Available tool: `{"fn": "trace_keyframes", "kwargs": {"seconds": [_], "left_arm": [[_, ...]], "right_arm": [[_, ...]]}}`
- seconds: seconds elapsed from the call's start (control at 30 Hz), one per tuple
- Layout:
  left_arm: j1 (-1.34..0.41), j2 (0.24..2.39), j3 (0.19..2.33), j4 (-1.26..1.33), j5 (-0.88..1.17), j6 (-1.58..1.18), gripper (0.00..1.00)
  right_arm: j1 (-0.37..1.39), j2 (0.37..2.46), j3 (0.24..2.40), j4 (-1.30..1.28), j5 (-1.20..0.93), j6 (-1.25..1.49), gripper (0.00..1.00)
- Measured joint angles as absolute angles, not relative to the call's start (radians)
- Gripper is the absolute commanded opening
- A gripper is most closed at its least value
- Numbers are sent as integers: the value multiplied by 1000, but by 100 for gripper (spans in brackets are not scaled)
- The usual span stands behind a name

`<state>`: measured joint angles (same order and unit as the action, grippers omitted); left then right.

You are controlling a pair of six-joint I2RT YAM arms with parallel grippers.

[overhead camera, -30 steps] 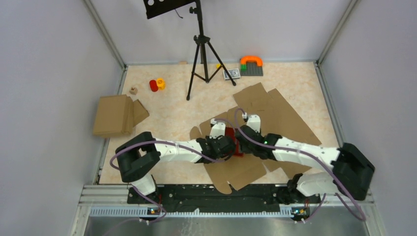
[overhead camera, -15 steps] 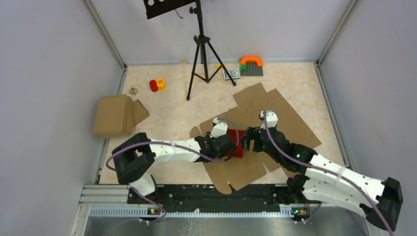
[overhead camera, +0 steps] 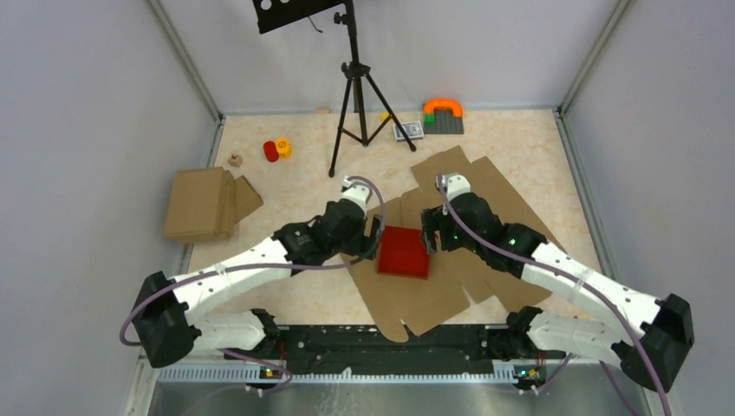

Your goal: Fold the paper box

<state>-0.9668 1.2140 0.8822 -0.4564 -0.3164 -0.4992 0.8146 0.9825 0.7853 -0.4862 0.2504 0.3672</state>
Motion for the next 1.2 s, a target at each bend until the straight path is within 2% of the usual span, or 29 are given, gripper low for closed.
{"fn": "trace_keyframes", "kwargs": {"seconds": [0.07, 0.13, 0.27, 0.47, 0.6, 0.83, 0.97, 1.2], "left_arm": [[-904, 1198, 881, -451, -253, -444, 85], [-861, 1210, 882, -447, -194, -387, 82], [-839, 1303, 937, -474, -108, -294, 76], [-818, 1490, 1119, -538, -41, -184, 69], [-800, 1566, 1197, -585, -22, -141, 62], [-787, 1642, 1250, -648, 23, -128, 48], [-784, 1668, 1257, -667, 57, -128, 34], [-780, 1703, 1270, -669, 113, -134, 24]], "right_arm": [[811, 1025, 837, -511, 223, 340, 71], [802, 1076, 888, -539, 191, 314, 61], [779, 1170, 953, -593, 155, 286, 51], [763, 1268, 1000, -654, 109, 261, 48], [760, 1292, 1005, -671, 105, 255, 41], [736, 1318, 1005, -686, 106, 257, 35], [735, 1318, 1002, -674, 105, 264, 29], [730, 1317, 968, -633, 100, 290, 26]]}}
